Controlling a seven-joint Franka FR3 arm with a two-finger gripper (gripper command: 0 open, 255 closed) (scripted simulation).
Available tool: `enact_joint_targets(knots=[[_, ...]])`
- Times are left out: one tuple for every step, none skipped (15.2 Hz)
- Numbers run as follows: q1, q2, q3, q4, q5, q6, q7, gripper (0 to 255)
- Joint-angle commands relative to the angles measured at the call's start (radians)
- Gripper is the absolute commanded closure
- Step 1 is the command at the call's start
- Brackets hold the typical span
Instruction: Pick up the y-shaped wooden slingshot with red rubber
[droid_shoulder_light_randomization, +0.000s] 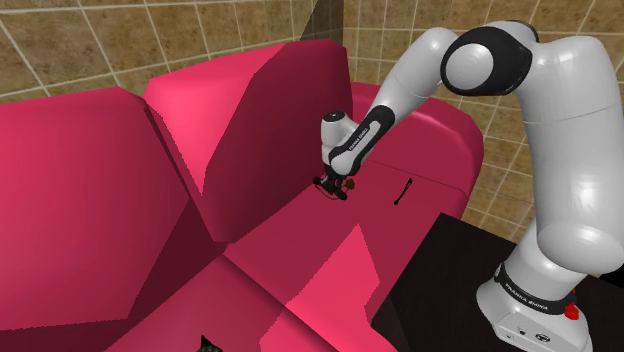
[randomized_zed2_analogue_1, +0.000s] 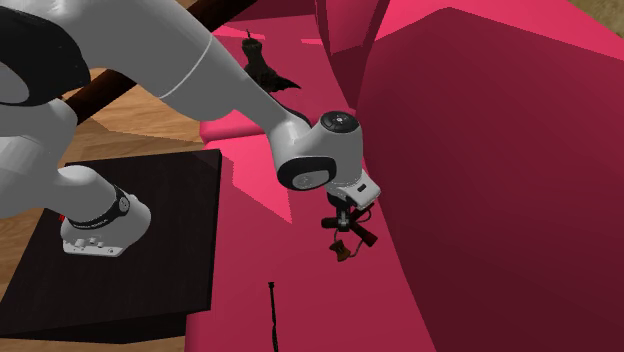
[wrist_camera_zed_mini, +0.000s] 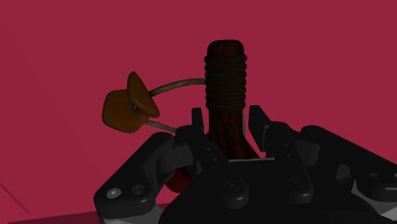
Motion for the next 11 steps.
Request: enact_joint_targets(knots=[[-0.001, 0.001, -0.001, 0.000, 0.000, 0.000, 0.000, 255], [-0.001, 0.001, -0.001, 0.000, 0.000, 0.000, -0.001, 255], [-0.001, 0.001, -0.001, -0.001, 0.000, 0.001, 0.000, 255], [-0.001, 0.000, -0.001, -0.001, 0.000, 0.001, -0.001, 255], [-0.001, 0.001, -0.001, 0.000, 0.000, 0.000, -0.001, 255], [0.000, 0.000, -0.001, -0.003, -0.001, 0.002, 0.001, 255], [-0.002, -0.011, 0.001, -0.005, 0.002, -0.007, -0.002, 255], [-0.003, -0.023, 0.003, -0.007, 0.004, -0.017, -0.006, 255], [-0.004, -0.034, 0.005, -0.008, 0.007, -0.026, -0.009, 255], [-0.006, -0.045, 0.007, -0.009, 0.009, -0.036, -0.012, 255], [-0.007, -0.056, 0.009, -0.010, 0.012, -0.046, -0.015, 255]])
